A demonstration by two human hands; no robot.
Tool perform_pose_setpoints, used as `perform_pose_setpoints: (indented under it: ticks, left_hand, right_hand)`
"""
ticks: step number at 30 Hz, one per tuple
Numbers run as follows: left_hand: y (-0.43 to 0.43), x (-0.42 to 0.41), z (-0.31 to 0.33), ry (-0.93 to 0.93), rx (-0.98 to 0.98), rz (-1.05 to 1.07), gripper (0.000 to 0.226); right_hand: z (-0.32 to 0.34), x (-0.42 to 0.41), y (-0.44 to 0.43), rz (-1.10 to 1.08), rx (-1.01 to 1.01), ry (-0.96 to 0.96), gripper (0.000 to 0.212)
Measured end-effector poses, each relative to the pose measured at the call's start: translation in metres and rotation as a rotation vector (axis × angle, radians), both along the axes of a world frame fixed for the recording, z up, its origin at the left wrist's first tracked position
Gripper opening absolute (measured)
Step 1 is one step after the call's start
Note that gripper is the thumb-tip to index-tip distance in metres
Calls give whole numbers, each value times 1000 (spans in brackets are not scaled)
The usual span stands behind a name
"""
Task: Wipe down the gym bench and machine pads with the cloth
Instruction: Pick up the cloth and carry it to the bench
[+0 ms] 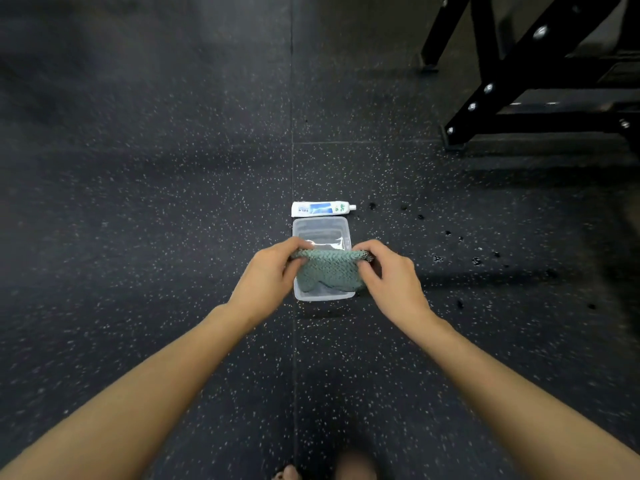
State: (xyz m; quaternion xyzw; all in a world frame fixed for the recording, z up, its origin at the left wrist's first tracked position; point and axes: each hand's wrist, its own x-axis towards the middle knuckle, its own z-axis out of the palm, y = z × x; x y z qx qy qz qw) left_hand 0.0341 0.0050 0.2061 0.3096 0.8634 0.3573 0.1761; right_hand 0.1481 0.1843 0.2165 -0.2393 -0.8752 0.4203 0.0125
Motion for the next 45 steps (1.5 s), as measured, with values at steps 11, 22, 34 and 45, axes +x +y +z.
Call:
perform_pose_setpoints:
  ticks: [11,22,34,45]
  left_hand:
    - [23,24,285,-93,69,-102,8]
    - [104,59,476,-85,204,-342,27]
    - [265,152,547,-43,293,-587,19]
    - [452,248,573,-17,337,-587,12]
  right_hand:
    - [286,46,22,-75,-17,1,11]
    - [478,123,78,-237,72,94,12]
    - [553,247,206,-364,180,185,16]
    - [581,347,387,-401,228,215,19]
